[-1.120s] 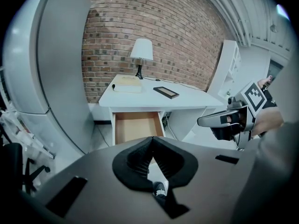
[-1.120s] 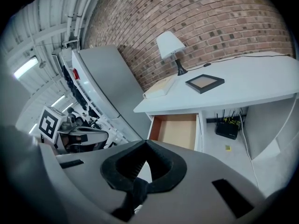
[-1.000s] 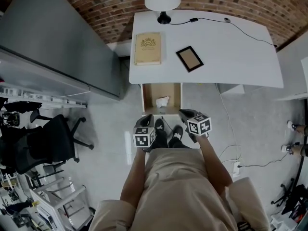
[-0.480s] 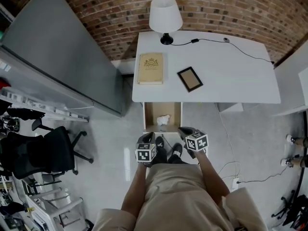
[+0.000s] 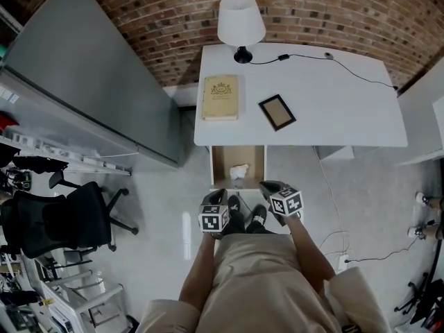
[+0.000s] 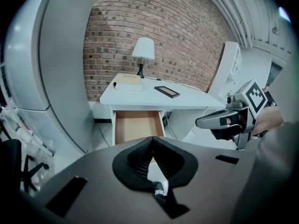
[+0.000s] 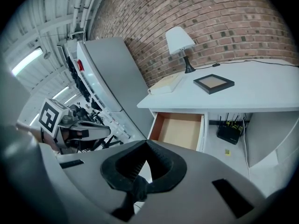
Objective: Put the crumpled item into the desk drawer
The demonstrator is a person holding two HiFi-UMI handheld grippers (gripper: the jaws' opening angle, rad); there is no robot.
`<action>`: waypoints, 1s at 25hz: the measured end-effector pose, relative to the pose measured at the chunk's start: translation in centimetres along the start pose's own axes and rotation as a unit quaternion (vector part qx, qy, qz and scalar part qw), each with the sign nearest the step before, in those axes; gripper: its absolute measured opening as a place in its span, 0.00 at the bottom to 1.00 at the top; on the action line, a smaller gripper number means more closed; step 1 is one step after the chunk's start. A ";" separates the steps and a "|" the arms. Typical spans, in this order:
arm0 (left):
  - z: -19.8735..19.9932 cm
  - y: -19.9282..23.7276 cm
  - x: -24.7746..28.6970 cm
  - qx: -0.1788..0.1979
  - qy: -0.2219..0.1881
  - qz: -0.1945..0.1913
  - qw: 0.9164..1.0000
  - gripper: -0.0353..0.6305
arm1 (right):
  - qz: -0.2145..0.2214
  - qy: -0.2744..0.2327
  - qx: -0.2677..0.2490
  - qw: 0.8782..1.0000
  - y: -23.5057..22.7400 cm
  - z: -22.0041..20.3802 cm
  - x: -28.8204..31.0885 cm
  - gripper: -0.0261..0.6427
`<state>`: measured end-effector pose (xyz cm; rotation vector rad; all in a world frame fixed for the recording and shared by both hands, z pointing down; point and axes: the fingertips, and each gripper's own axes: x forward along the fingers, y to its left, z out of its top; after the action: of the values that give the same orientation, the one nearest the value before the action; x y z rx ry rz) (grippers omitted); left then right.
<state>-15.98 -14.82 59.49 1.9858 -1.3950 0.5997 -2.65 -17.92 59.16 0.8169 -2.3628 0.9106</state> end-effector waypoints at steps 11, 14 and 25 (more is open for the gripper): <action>0.5 0.4 0.1 0.003 -0.001 -0.004 1.000 0.08 | 0.021 0.007 -0.022 1.000 1.3 0.5 0.8 0.07; 0.4 0.4 0.1 0.004 0.002 -0.007 1.000 0.08 | 0.020 0.006 -0.025 0.999 1.3 0.8 0.8 0.07; 1.0 0.8 0.6 0.003 0.000 -0.014 1.000 0.08 | 0.019 0.011 -0.040 0.999 1.2 1.2 0.8 0.07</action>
<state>-16.52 -16.13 59.40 2.0061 -1.3662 0.5908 -4.24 -18.33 58.37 0.7307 -2.3868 0.8300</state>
